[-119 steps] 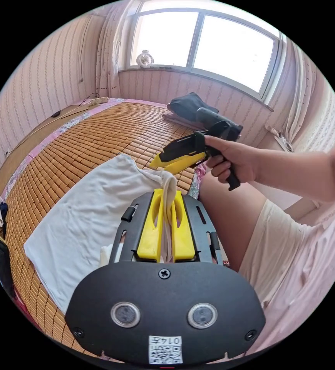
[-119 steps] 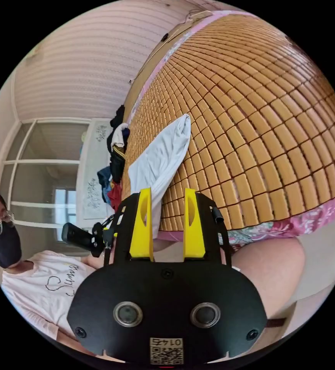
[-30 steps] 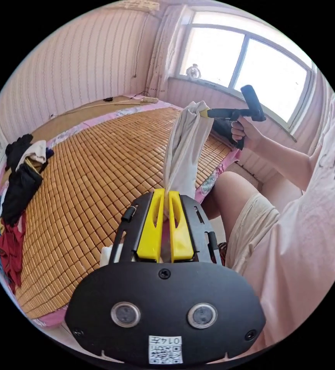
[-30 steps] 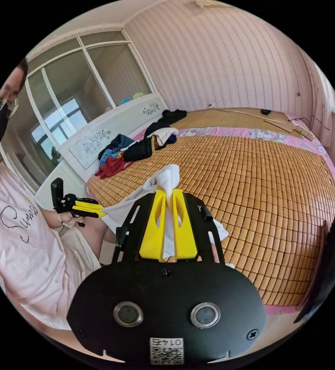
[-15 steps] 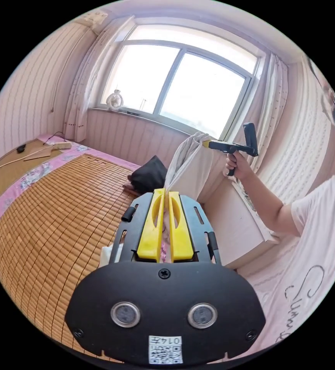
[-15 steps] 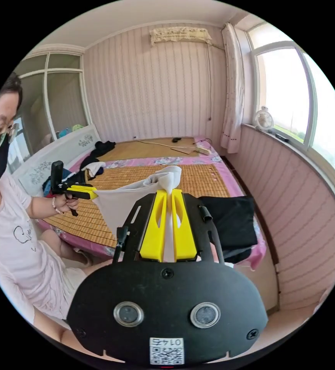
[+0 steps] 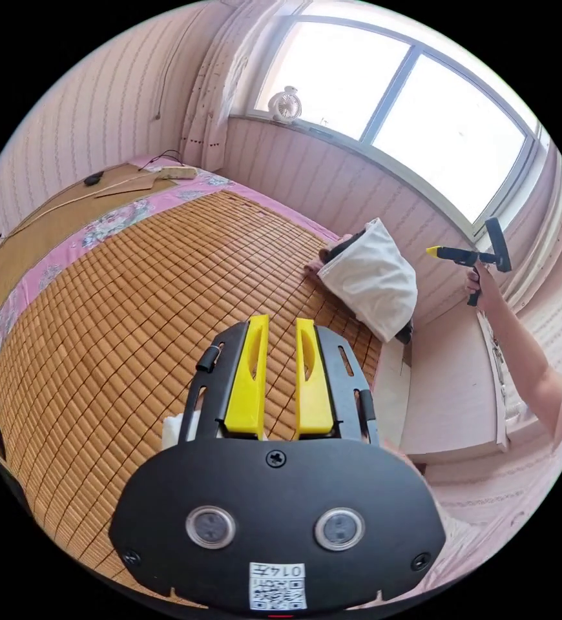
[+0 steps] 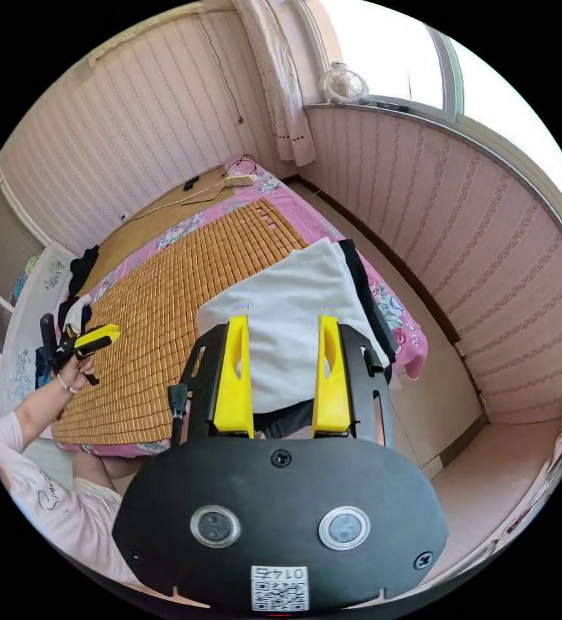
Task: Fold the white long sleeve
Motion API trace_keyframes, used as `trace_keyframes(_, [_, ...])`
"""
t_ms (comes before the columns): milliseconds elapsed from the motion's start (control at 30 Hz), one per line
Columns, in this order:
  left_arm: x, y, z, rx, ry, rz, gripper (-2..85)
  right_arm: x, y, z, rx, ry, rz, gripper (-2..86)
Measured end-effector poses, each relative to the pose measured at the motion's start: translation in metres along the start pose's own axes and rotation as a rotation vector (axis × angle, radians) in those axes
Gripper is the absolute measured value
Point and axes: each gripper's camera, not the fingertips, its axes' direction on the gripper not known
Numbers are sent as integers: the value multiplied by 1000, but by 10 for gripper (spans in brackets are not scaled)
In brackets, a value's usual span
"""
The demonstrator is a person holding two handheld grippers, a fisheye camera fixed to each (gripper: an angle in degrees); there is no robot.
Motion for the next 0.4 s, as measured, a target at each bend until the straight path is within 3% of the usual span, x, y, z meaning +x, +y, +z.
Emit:
trace_keyframes(167, [-52, 154, -115, 31, -178, -163, 71, -102, 50, 27, -17, -16, -193, 125])
trace_keyframes(400, [-126, 354, -279, 161, -457, -568, 77, -328, 57, 117, -135, -283, -606, 118])
